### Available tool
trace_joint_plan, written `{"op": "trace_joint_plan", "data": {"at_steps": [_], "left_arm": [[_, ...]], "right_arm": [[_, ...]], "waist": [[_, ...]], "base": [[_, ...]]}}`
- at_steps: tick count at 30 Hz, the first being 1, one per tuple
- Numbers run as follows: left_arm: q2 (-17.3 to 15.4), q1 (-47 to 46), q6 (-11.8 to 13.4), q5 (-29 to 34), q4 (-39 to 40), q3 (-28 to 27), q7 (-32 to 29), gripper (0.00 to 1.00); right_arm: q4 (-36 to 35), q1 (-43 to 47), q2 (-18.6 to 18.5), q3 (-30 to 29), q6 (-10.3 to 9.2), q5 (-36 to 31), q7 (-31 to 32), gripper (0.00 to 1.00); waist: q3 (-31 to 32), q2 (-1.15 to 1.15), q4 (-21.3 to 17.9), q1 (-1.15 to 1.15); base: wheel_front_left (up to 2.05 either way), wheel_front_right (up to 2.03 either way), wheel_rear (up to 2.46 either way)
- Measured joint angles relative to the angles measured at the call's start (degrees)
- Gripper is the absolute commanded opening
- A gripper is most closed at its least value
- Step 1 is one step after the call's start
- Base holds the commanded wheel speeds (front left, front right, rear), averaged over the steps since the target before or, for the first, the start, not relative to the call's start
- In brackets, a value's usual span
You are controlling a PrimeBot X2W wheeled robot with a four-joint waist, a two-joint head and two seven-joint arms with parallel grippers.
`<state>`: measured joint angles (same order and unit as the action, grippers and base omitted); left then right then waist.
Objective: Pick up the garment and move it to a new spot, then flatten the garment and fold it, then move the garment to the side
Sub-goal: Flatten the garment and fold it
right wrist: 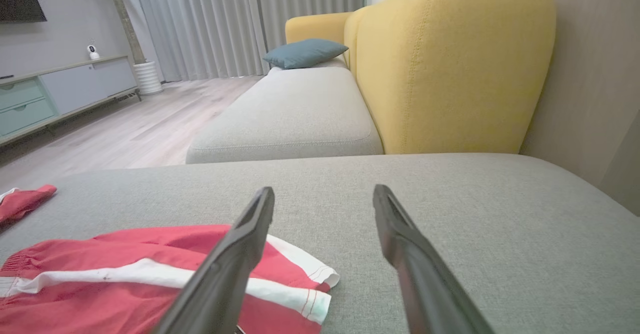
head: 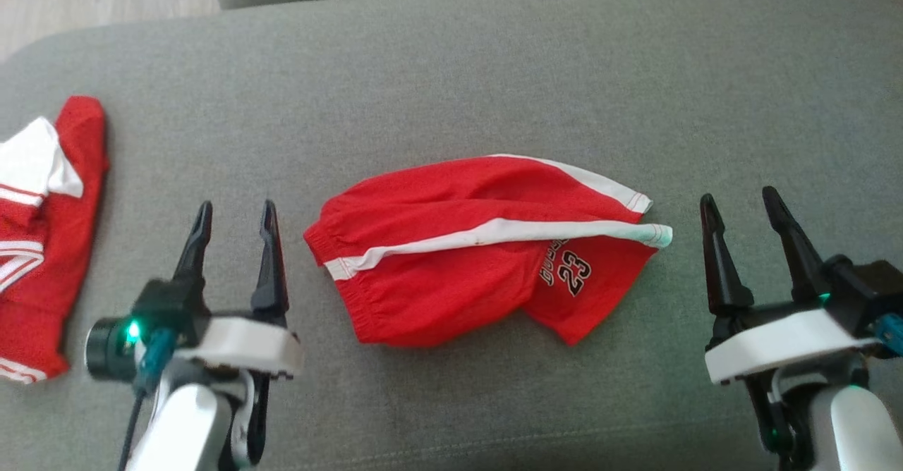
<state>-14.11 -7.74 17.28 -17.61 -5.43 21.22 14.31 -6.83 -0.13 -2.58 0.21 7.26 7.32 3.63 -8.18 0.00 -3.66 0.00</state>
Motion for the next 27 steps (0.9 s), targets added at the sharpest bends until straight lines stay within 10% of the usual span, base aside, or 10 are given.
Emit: {"op": "trace_joint_plan", "data": {"at_steps": [27], "left_arm": [[-1.5,6.2,0.9,2.9,4.1,-0.2,-0.5,1.0]], "right_arm": [[-1.6,3.2,0.0,1.0,0.0,-0.3,1.5,1.0]], "waist": [[1.3,0.0,0.6,0.0]], "base": [[0.0,0.0,0.0]]}}
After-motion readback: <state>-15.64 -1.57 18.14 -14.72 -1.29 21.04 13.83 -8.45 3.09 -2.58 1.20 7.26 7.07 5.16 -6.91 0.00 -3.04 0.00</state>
